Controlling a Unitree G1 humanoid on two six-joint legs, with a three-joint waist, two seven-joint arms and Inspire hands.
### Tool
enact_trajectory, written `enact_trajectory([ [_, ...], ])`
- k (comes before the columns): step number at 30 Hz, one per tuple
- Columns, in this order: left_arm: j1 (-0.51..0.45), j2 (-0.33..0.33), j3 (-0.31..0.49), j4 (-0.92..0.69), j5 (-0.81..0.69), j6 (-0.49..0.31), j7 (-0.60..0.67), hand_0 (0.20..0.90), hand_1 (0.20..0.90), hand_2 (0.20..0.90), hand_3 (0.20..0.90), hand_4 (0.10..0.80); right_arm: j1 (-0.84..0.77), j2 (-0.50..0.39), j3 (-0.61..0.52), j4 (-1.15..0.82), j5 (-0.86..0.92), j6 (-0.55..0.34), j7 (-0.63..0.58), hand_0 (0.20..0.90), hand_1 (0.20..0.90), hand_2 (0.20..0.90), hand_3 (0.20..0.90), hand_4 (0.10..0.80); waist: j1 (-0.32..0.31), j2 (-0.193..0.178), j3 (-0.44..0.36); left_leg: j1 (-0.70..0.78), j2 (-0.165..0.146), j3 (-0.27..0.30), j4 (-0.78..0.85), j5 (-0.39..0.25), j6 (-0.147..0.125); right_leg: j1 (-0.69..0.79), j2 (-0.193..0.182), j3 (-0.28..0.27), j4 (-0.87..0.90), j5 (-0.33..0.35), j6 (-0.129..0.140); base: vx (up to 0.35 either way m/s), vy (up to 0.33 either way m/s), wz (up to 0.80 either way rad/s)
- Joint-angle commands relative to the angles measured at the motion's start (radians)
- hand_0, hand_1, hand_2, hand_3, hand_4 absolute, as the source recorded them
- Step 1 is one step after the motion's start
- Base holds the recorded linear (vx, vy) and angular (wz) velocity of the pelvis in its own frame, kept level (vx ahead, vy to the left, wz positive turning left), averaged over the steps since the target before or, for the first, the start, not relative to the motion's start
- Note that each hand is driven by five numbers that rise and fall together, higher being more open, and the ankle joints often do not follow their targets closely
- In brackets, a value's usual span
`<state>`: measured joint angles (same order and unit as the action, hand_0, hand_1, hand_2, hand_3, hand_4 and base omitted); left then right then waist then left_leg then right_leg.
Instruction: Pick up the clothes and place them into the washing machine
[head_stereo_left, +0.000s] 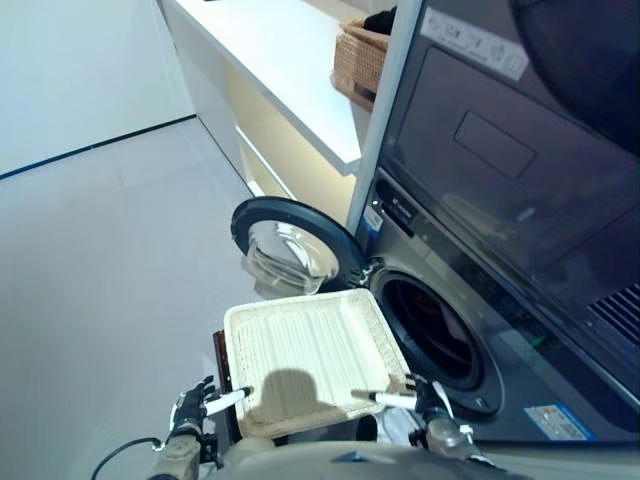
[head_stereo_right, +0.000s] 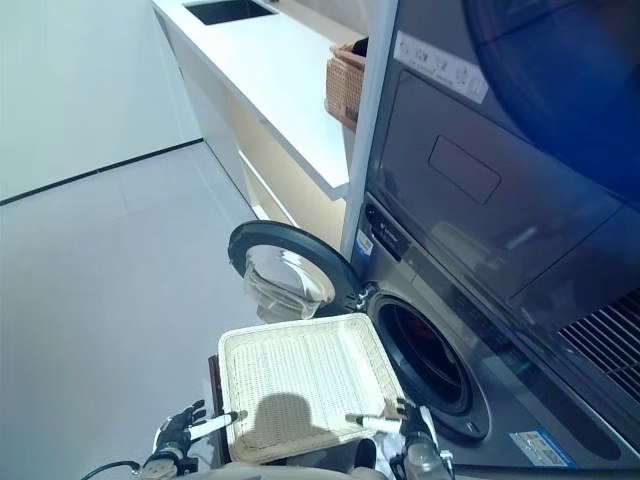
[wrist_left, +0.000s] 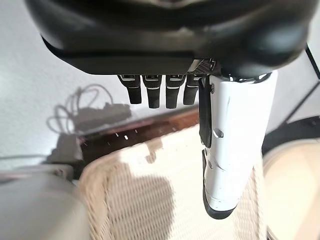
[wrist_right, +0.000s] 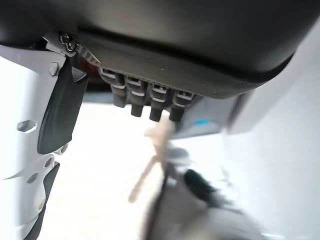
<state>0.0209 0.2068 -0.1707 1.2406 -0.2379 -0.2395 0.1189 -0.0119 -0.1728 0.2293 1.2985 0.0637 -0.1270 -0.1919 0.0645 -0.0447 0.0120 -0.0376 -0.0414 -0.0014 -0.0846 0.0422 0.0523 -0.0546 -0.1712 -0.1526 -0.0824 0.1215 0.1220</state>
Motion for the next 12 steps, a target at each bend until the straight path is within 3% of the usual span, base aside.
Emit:
enact_trajectory([
  [1, -0.098, -0.003, 0.004, 0.069, 0.068, -0.009, -0.041, 0.900, 0.900, 0.900, 0.900, 0.800, -0.041, -0.036, -0.009, 0.069, -0.061, 0.015, 0.008, 0.900, 0.900, 0.900, 0.900, 0.800, -0.001, 0.010, -0.006, 0.019, 0.063, 0.019, 0.015, 0.001, -0.105, 0.047, 0.031, 0.005, 0.052, -0.057, 0.002, 0.064, 0.000, 0.12],
  [12, -0.093, -0.022, -0.025, 0.068, 0.135, 0.027, -0.094, 0.900, 0.900, 0.900, 0.900, 0.800, -0.052, -0.039, 0.020, 0.138, -0.125, 0.044, 0.061, 0.900, 0.900, 0.900, 0.900, 0.800, 0.000, 0.014, -0.049, 0.077, 0.069, 0.018, 0.016, -0.027, -0.099, 0.103, 0.036, 0.003, 0.044, -0.075, 0.000, 0.047, 0.004, 0.01],
])
